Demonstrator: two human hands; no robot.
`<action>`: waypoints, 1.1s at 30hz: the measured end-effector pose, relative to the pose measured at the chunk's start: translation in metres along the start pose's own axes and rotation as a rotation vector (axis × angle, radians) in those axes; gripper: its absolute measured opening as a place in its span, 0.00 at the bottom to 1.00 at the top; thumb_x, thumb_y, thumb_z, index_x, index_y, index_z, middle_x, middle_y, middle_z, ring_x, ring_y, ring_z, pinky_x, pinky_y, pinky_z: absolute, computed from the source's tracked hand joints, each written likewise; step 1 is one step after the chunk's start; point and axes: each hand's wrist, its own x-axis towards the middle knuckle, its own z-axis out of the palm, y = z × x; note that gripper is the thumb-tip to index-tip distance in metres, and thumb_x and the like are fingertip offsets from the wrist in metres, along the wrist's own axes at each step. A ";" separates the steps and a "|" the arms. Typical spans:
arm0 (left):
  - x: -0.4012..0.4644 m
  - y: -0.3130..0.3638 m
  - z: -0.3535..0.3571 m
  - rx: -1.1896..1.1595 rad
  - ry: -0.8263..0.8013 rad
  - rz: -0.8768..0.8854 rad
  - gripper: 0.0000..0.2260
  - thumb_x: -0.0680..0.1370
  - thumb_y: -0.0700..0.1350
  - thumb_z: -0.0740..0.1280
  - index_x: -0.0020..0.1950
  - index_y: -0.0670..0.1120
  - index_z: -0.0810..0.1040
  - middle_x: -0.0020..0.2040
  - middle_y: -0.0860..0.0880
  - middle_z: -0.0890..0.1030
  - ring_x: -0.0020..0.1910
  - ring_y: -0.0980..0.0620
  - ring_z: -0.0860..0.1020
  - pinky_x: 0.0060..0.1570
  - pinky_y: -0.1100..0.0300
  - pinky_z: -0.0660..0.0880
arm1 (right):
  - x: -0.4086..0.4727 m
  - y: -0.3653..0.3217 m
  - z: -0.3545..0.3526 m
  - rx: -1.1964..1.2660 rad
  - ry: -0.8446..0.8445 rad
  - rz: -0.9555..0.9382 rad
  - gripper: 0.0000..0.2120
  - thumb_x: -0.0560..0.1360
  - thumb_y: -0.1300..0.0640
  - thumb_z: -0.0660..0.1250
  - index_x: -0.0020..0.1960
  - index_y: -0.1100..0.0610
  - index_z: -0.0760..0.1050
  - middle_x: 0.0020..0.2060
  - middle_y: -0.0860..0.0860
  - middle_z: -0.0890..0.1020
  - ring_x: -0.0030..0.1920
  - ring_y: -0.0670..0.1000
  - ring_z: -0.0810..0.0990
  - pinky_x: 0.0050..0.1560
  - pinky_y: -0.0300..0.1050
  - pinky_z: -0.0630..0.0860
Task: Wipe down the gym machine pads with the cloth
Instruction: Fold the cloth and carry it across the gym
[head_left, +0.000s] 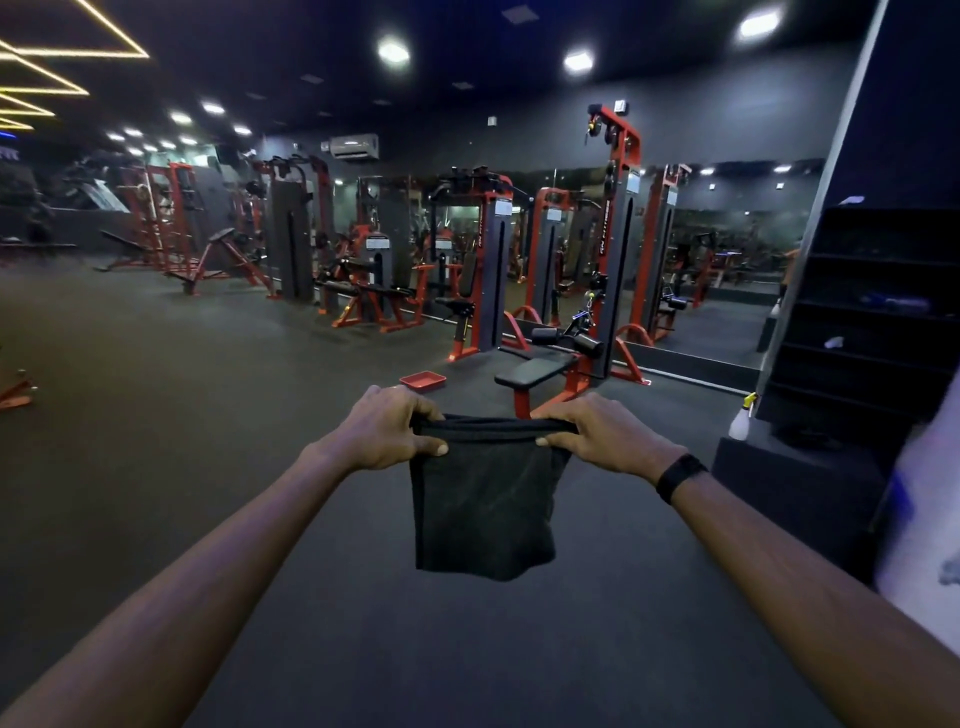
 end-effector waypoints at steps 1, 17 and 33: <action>0.018 -0.004 0.003 0.002 0.003 0.006 0.06 0.74 0.53 0.75 0.49 0.56 0.83 0.43 0.58 0.81 0.45 0.61 0.76 0.55 0.51 0.72 | 0.009 0.015 0.000 -0.004 0.006 0.001 0.11 0.80 0.51 0.68 0.61 0.51 0.81 0.50 0.46 0.84 0.49 0.44 0.80 0.49 0.45 0.76; 0.264 -0.065 0.064 0.057 0.082 0.053 0.08 0.72 0.54 0.77 0.47 0.54 0.84 0.40 0.61 0.77 0.41 0.66 0.72 0.47 0.56 0.66 | 0.159 0.230 0.007 0.022 0.006 0.020 0.10 0.79 0.51 0.69 0.60 0.47 0.80 0.47 0.42 0.82 0.46 0.41 0.79 0.48 0.42 0.76; 0.512 -0.212 0.111 0.043 0.126 0.099 0.10 0.72 0.56 0.76 0.50 0.56 0.83 0.42 0.59 0.75 0.44 0.64 0.69 0.47 0.57 0.63 | 0.377 0.399 0.033 -0.017 0.014 0.083 0.10 0.79 0.53 0.69 0.61 0.49 0.81 0.46 0.38 0.80 0.45 0.38 0.77 0.48 0.40 0.74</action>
